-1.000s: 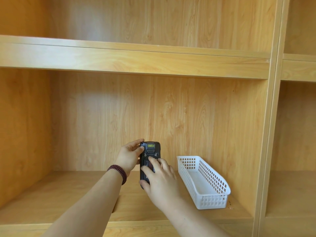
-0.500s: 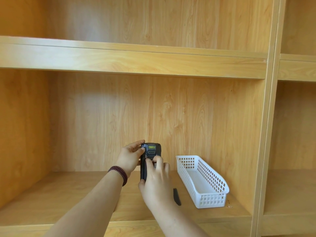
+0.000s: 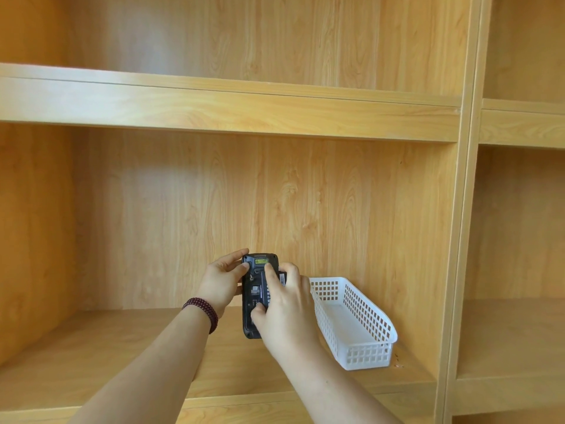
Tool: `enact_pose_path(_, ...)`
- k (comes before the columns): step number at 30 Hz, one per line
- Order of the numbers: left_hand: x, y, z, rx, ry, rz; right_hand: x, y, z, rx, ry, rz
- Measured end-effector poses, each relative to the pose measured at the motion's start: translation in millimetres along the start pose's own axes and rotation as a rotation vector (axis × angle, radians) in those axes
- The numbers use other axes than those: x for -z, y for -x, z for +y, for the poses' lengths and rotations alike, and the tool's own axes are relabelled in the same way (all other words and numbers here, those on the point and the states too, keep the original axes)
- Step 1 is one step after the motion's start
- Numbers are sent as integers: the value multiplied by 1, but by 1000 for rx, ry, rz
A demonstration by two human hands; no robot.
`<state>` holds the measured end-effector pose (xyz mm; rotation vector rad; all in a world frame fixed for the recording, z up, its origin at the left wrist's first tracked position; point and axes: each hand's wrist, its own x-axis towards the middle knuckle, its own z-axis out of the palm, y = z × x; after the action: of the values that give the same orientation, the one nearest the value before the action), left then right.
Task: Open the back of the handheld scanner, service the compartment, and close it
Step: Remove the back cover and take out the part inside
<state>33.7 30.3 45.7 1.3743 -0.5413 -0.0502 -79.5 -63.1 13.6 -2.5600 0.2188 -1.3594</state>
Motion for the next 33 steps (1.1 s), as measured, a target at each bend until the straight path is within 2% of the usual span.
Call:
enact_pose_path(4,-2,0,-1,10,-3,-2,11,-1,14,-29,-51,-92)
enact_pose_path(8,-2,-1,-4,26,-7,7,30,-24,45,-187,-167,-183)
enact_pose_path(15,0,0,-12,41,-22,6,36,-66,119,-353,-22,-333)
enact_pose_path(24,5,-3,-17,55,-30,20,5,-55,153,-506,31,-574)
enact_pose_path(33,6,-5,-23,75,-24,18,-22,-49,167,-501,195,-787)
